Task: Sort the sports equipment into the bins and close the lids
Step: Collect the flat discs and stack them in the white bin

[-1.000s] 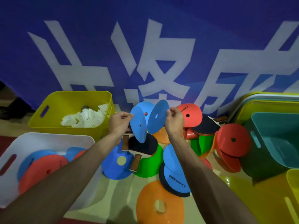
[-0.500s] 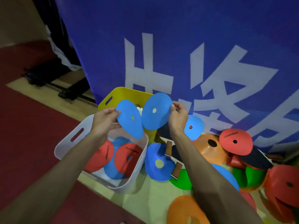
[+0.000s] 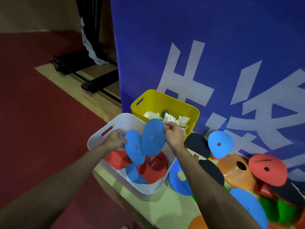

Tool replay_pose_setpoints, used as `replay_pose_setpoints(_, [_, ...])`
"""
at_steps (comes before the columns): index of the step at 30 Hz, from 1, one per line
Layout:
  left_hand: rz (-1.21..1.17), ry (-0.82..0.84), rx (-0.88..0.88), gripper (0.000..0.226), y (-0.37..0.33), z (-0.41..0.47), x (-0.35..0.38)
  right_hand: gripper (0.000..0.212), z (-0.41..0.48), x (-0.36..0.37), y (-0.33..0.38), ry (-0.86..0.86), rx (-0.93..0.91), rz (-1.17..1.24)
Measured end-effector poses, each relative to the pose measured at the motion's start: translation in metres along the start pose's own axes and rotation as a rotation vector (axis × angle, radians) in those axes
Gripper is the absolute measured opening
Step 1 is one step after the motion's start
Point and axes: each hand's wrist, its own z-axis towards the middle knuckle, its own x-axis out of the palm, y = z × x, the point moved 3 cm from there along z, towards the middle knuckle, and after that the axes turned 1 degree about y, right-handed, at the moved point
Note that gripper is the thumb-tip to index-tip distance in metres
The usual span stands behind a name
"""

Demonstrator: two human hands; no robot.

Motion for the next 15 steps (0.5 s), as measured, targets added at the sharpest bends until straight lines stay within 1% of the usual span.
replay_pose_setpoints(2, [0.109,0.003,-0.018,0.027,0.016,0.005,-0.002,0.023,-0.002,0.012,-0.006,0.065,-0.001,-0.084])
replay_pose_setpoints(4, [0.254,-0.043,0.057,0.034,0.027,0.012,-0.006,0.023,-0.004,0.023,-0.013,0.104,0.017,-0.112])
replay_pose_setpoints(5, [0.26,-0.065,0.079,0.036,0.026,0.014,-0.008,0.023,-0.006,0.028,-0.015,0.12,0.026,-0.113])
replay_pose_setpoints(8, [0.295,-0.098,0.127,0.028,0.006,0.01,-0.014,0.022,-0.006,0.041,-0.018,0.147,0.025,-0.152])
replay_pose_setpoints(10, [0.32,-0.113,0.161,0.028,-0.003,0.011,-0.018,0.021,-0.005,0.049,-0.017,0.179,0.033,-0.15])
replay_pose_setpoints(12, [0.283,-0.108,0.199,0.025,-0.01,0.012,-0.019,0.021,-0.006,0.057,-0.015,0.228,0.031,-0.166])
replay_pose_setpoints(15, [0.201,-0.13,0.254,0.033,-0.015,0.012,-0.02,0.024,-0.008,0.067,-0.019,0.325,0.017,-0.248])
